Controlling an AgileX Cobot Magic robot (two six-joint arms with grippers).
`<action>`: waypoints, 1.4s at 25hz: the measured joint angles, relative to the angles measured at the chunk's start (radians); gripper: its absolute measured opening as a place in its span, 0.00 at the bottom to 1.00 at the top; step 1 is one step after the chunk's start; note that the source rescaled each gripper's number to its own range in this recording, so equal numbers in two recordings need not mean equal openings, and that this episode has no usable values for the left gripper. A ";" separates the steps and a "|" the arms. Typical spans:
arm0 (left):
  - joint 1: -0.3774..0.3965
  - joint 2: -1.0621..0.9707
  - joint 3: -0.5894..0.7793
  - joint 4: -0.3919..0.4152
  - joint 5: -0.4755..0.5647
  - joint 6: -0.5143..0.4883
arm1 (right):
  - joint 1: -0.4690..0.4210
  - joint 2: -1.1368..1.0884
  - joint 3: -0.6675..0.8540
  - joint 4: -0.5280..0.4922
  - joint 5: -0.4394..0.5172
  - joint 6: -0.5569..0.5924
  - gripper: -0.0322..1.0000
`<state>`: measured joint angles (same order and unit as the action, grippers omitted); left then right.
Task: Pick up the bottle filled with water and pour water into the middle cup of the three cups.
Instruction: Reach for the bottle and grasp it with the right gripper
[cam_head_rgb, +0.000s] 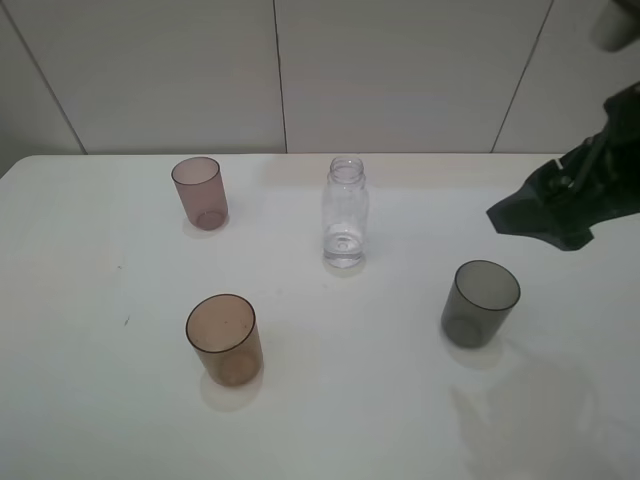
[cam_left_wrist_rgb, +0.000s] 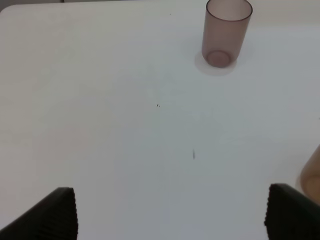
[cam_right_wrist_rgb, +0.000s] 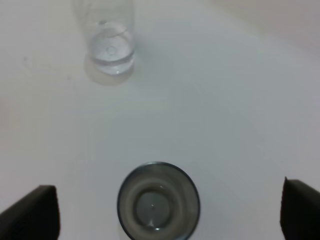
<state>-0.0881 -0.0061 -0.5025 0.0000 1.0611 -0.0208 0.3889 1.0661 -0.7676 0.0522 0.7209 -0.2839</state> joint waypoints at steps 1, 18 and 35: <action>0.000 0.000 0.000 0.000 0.000 0.000 | 0.000 0.000 0.000 0.000 0.000 0.000 1.00; 0.000 0.000 0.000 0.000 0.000 0.000 | 0.169 0.488 0.011 0.273 -0.590 -0.173 1.00; 0.000 0.000 0.000 0.000 0.000 0.000 | 0.216 0.627 0.021 0.394 -0.825 -0.173 1.00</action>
<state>-0.0881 -0.0061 -0.5025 0.0000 1.0611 -0.0208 0.6049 1.6931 -0.7463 0.4463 -0.1039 -0.4565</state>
